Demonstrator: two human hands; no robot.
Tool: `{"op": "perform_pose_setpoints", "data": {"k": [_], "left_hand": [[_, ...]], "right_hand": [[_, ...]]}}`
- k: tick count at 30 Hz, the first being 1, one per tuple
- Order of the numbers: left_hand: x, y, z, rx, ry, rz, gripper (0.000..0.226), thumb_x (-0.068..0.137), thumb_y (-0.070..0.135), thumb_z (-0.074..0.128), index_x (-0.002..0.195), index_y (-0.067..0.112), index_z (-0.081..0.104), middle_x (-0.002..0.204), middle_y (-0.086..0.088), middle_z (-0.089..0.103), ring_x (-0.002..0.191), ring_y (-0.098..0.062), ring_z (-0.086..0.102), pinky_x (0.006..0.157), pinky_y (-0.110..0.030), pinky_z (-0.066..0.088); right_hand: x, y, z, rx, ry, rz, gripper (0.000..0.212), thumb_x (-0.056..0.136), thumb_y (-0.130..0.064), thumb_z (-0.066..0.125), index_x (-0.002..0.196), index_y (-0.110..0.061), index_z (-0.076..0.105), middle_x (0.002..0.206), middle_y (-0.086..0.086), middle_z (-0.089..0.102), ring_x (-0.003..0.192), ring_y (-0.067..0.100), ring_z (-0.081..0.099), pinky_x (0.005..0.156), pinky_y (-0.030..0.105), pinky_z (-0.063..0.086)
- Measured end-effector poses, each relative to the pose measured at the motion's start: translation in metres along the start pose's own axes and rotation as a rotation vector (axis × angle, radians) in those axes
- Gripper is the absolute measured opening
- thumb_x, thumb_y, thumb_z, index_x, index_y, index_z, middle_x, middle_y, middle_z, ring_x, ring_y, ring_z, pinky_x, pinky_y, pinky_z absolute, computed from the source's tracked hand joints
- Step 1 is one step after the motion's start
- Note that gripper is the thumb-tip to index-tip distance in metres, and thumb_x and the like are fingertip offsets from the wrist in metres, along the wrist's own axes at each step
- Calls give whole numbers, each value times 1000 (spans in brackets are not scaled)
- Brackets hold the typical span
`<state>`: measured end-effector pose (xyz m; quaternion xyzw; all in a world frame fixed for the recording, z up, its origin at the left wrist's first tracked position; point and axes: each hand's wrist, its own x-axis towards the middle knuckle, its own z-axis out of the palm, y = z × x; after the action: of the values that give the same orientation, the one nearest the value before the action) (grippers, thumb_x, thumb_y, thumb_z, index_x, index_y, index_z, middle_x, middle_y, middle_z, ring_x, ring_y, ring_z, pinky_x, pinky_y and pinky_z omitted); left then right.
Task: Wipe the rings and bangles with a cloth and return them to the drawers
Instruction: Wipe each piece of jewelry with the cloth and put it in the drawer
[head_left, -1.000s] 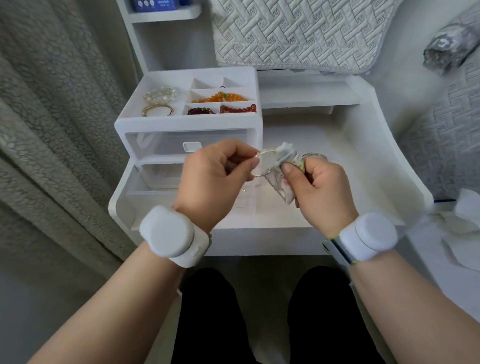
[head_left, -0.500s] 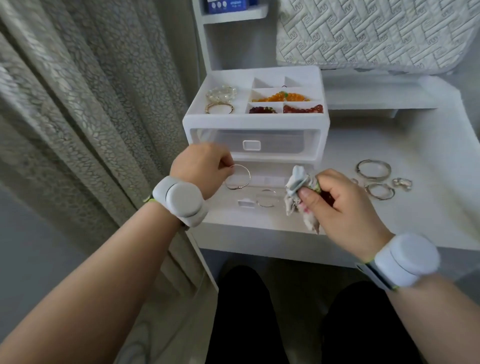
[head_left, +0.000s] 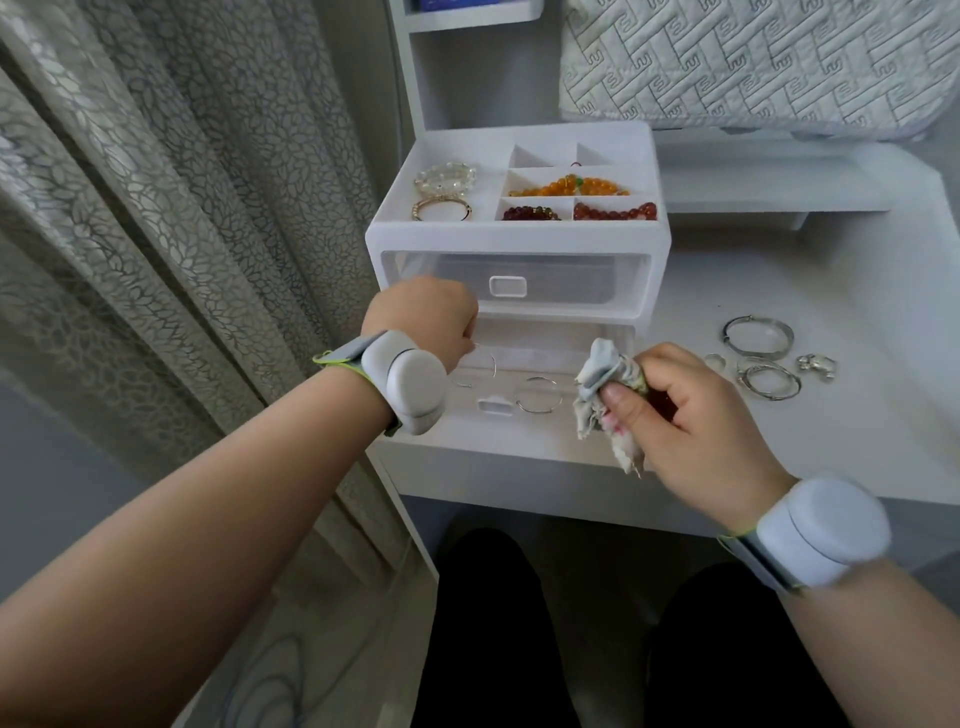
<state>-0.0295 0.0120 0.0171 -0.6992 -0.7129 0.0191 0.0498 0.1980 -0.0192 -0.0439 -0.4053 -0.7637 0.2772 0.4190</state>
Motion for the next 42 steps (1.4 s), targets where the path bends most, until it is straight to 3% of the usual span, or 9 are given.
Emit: {"op": "perform_pose_setpoints", "data": {"k": [3, 8, 14, 20, 27, 30, 33, 37, 42], "left_hand": [[2, 2, 5, 11, -33, 20, 10, 87, 27, 58, 78, 22, 57, 89, -3, 63, 83, -26, 59, 61, -30, 40], [7, 5, 6, -49, -98, 28, 15, 85, 26, 61, 71, 25, 56, 89, -1, 64, 83, -24, 60, 62, -28, 41], [9, 6, 4, -95, -152, 41, 12, 85, 24, 61, 74, 22, 61, 81, 4, 61, 79, -19, 57, 61, -26, 39], [6, 5, 2, -123, -146, 44, 10, 85, 21, 60, 78, 19, 67, 85, 2, 66, 80, -20, 60, 64, -27, 43], [-9, 41, -11, -281, 106, 113, 14, 88, 30, 58, 90, 20, 67, 90, 5, 67, 83, -17, 59, 74, -34, 52], [-19, 73, -12, -495, 245, 169, 18, 88, 27, 59, 104, 19, 65, 98, 6, 66, 85, -14, 60, 79, -30, 48], [-21, 107, -8, -681, 286, 211, 26, 87, 23, 62, 112, 18, 62, 104, 4, 63, 81, -9, 60, 81, -24, 47], [-19, 145, -1, -764, 314, 257, 32, 87, 20, 63, 118, 15, 60, 111, -1, 61, 83, -6, 57, 82, -23, 50], [-19, 190, 17, -783, 286, 298, 32, 86, 17, 63, 118, 13, 60, 109, -4, 60, 88, -15, 60, 83, -31, 50]], "right_hand": [[0, 2, 0, 16, -1, 14, 20, 90, -27, 55, 73, -21, 62, 82, -7, 53, 58, 12, 56, 60, 30, 49], [0, 1, -1, 21, -5, 18, 20, 91, -22, 57, 73, -15, 64, 83, -4, 53, 60, 14, 57, 61, 33, 49], [-2, 3, -2, 14, 4, 19, 18, 90, -17, 59, 73, -14, 65, 84, -2, 54, 67, 13, 56, 63, 22, 46], [-3, 4, -8, 14, 56, 3, 26, 86, -30, 53, 74, -11, 65, 86, 0, 54, 70, 14, 54, 62, 20, 43], [-12, 20, -42, -25, 186, 16, 21, 91, -25, 57, 77, -11, 64, 81, 5, 59, 69, 13, 57, 63, 22, 45], [-18, 34, -61, -70, 292, 83, 19, 92, -21, 57, 81, -8, 64, 77, 8, 62, 69, 21, 59, 64, 35, 48], [-28, 48, -82, -80, 428, 189, 16, 92, -21, 57, 83, -10, 64, 76, 10, 65, 68, 26, 61, 64, 36, 50], [-41, 68, -104, -125, 568, 267, 14, 91, -23, 58, 79, -18, 63, 66, -6, 63, 57, 6, 56, 61, 25, 47], [-54, 86, -115, -77, 558, 296, 22, 89, -22, 57, 68, -19, 60, 61, 0, 61, 53, 12, 53, 56, 25, 44]]}}
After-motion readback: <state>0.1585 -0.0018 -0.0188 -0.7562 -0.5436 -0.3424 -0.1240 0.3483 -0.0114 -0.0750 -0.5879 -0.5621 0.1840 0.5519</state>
